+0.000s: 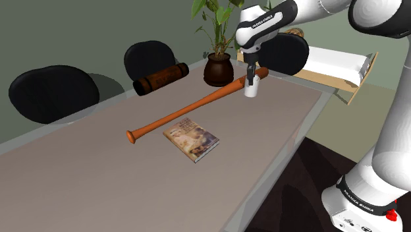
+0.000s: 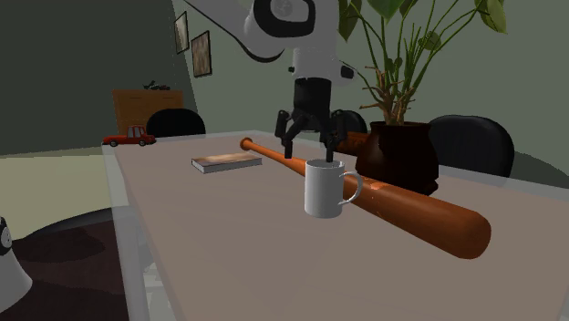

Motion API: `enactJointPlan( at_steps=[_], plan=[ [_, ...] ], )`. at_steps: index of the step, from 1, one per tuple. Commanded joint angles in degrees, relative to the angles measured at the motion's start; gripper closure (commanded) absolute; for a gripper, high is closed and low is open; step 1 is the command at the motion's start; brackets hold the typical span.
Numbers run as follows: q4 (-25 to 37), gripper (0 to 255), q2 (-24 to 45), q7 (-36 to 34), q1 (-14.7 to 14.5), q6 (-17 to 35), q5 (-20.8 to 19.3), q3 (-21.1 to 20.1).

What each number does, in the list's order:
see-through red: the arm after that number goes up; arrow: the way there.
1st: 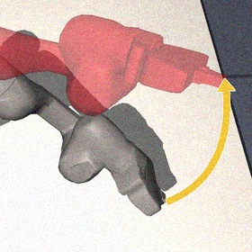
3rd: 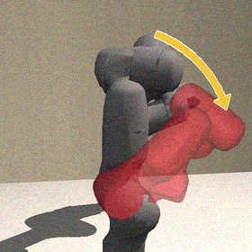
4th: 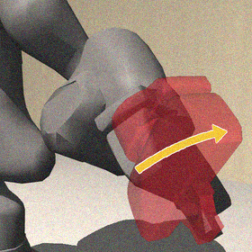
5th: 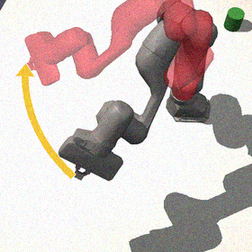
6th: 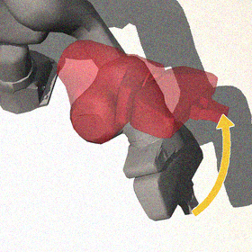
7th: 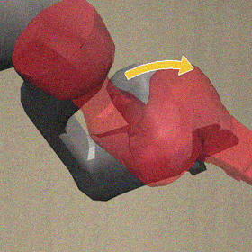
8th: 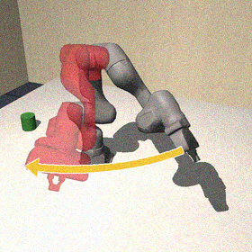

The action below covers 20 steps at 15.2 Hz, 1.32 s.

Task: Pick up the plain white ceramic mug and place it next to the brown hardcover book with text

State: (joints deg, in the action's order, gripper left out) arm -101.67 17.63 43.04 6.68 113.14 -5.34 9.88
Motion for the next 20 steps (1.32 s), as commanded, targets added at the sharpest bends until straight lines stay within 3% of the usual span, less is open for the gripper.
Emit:
enactJointPlan(
  at_steps=[1,5,13,14,20],
  plan=[
    [-0.71,0,0.54,0.22,0.19,1.32,0.01,0.06],
    [-2.87,0,1.60,0.24,0.44,4.54,0.05,0.12],
    [-2.86,0,1.60,0.24,0.44,4.53,0.05,0.12],
    [-2.86,255,1.60,0.24,0.44,4.53,0.05,0.12],
    [-2.86,255,1.60,0.24,0.44,4.52,0.05,0.12]
  ],
)
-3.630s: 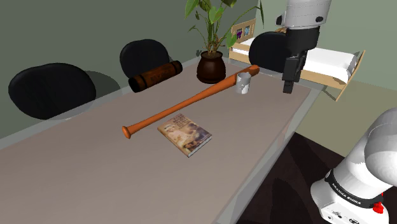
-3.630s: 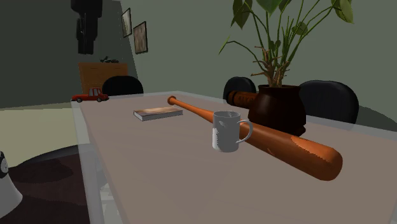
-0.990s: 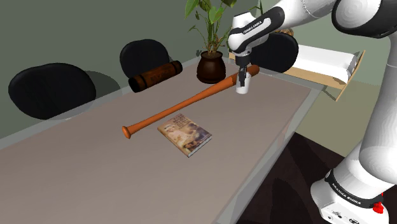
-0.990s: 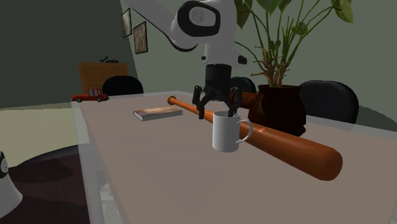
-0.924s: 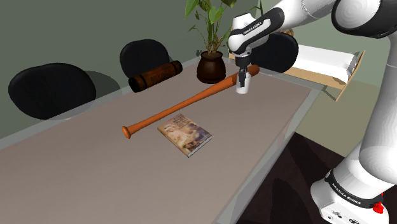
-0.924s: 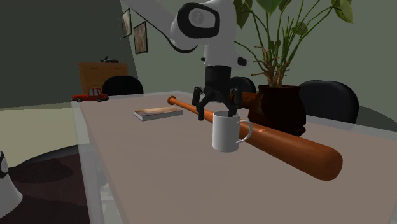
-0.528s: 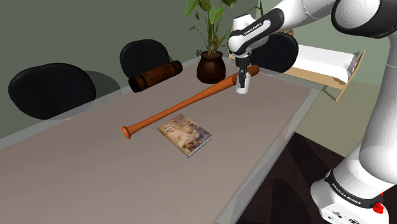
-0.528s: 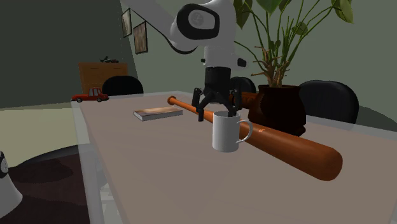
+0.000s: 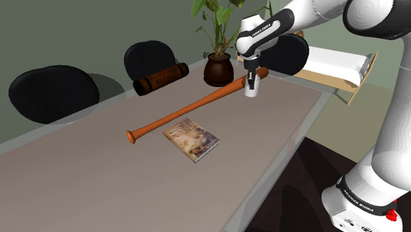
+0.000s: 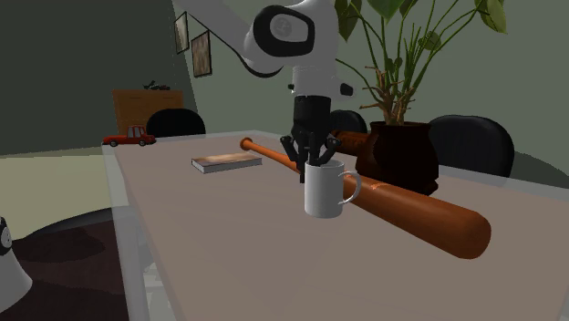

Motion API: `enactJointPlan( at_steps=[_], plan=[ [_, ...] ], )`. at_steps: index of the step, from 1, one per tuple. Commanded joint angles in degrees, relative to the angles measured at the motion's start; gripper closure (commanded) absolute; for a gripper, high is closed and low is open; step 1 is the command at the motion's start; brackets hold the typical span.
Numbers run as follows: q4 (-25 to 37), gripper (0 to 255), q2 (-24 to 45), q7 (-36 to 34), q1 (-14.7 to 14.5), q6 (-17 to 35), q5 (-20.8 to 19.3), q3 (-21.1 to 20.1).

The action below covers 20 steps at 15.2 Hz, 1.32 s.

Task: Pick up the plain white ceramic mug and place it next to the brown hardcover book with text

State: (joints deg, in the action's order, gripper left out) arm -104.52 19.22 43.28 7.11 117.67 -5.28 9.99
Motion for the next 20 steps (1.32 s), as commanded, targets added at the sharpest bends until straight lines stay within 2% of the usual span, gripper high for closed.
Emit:
enactJointPlan(
  at_steps=[1,3,20],
  plan=[
    [-0.01,255,0.00,0.00,0.00,0.00,-0.01,0.01],
    [-0.02,255,0.01,0.00,0.01,0.01,-0.01,0.01],
    [7.19,255,-4.44,0.94,-0.27,-11.56,-0.32,0.18]
  ],
)
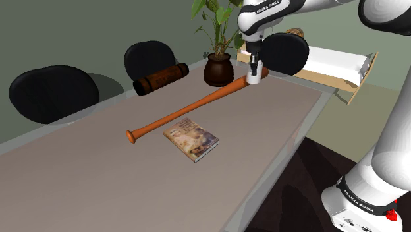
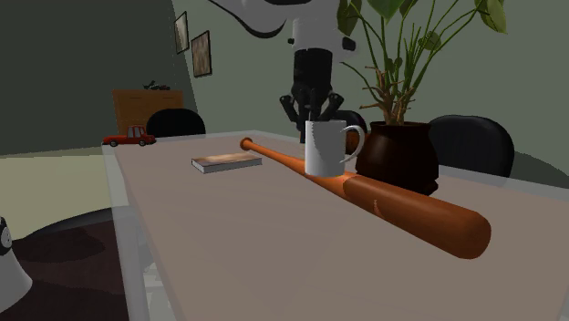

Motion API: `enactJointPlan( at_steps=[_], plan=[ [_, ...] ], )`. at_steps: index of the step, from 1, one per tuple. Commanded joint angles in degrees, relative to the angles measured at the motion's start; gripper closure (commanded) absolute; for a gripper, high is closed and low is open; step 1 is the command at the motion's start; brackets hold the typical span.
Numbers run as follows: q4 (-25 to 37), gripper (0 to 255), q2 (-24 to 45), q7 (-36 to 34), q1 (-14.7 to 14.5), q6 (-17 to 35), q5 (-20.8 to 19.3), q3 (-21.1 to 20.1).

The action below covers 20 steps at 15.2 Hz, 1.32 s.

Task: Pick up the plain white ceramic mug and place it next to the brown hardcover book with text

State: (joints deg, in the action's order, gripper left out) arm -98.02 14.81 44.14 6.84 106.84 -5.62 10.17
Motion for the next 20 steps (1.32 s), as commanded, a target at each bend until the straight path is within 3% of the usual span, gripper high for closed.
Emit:
enactJointPlan(
  at_steps=[1,16,20],
  plan=[
    [1.24,255,-0.19,0.15,-0.01,-1.44,0.00,0.01],
    [11.50,255,-1.14,1.32,-0.03,-12.57,0.04,0.10],
    [7.01,255,-4.67,-2.47,-2.41,-12.03,-0.44,-1.28]
  ],
)
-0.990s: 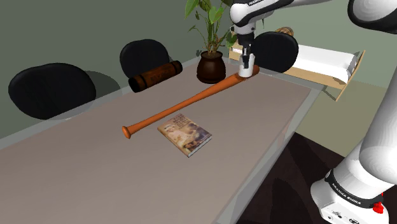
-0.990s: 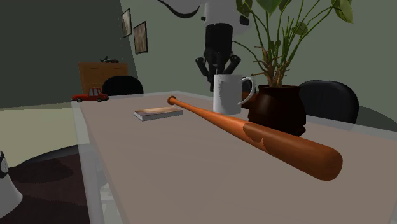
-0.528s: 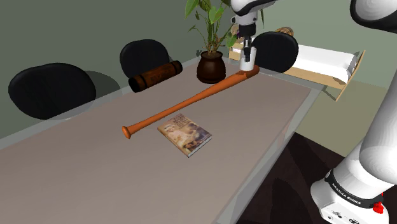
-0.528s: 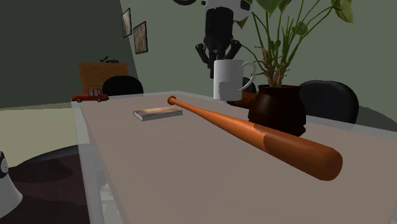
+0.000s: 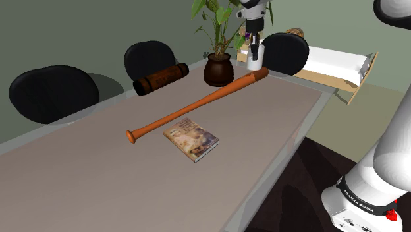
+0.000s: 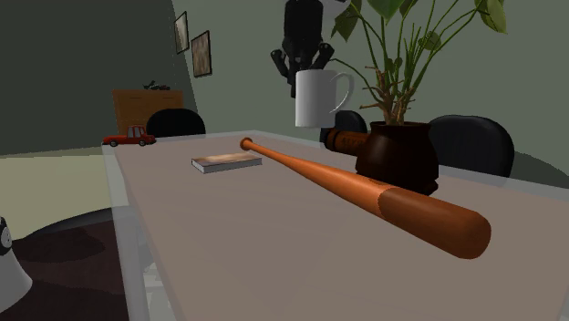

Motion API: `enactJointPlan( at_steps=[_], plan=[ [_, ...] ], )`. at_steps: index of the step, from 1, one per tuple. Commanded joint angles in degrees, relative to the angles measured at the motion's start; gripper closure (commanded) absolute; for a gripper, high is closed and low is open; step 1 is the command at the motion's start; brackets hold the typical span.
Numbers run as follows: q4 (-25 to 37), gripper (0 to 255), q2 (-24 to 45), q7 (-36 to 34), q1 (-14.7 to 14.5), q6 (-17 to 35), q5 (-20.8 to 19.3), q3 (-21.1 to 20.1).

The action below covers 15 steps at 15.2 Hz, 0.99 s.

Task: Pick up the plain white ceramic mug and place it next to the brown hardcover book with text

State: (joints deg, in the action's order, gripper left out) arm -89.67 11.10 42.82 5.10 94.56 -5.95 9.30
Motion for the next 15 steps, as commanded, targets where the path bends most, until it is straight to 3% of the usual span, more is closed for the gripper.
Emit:
enactJointPlan(
  at_steps=[1,15],
  plan=[
    [-2.69,255,-2.03,-2.44,-1.45,0.40,-0.22,-0.90],
    [-13.36,255,-10.92,-20.59,-11.24,0.28,0.82,-9.37]
  ],
)
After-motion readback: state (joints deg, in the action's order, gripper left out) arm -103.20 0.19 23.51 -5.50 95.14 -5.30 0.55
